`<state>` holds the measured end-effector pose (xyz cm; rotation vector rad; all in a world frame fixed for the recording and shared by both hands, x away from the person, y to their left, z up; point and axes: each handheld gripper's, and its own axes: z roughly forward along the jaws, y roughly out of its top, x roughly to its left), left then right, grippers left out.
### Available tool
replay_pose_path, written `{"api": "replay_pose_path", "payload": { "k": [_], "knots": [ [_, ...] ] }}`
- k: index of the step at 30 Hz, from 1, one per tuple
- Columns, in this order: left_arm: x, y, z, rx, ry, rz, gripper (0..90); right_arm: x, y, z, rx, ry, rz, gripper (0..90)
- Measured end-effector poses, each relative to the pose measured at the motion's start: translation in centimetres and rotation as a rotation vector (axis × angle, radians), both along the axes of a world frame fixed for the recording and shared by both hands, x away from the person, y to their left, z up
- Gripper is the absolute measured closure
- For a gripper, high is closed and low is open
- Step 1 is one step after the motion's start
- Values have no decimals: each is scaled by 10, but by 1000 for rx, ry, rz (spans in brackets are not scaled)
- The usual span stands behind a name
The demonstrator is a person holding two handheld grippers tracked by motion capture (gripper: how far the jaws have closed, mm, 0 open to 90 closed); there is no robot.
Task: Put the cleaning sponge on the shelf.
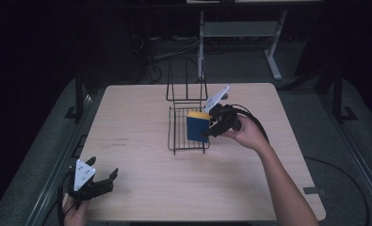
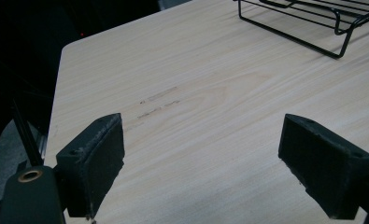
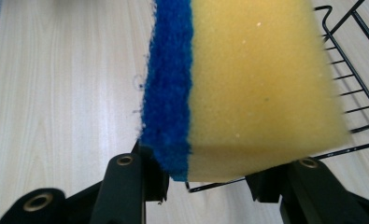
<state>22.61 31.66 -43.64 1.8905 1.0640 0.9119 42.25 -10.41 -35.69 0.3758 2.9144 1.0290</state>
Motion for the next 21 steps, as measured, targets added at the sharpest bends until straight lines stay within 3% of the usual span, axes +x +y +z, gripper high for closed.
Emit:
{"api": "replay_pose_path", "payload": {
  "k": [9,13,18,21],
  "knots": [
    [0,2,0,-7,-1,4,139,20,4,-3,-7,5,-3,560],
    [1,2,0,-13,-1,6,139,30,1,-4,43,15,-37,562],
    [1,2,0,-11,0,6,139,39,1,-13,62,5,-53,563],
    [1,3,0,-11,-3,7,139,44,3,-20,56,24,-62,563]
  ]
}}
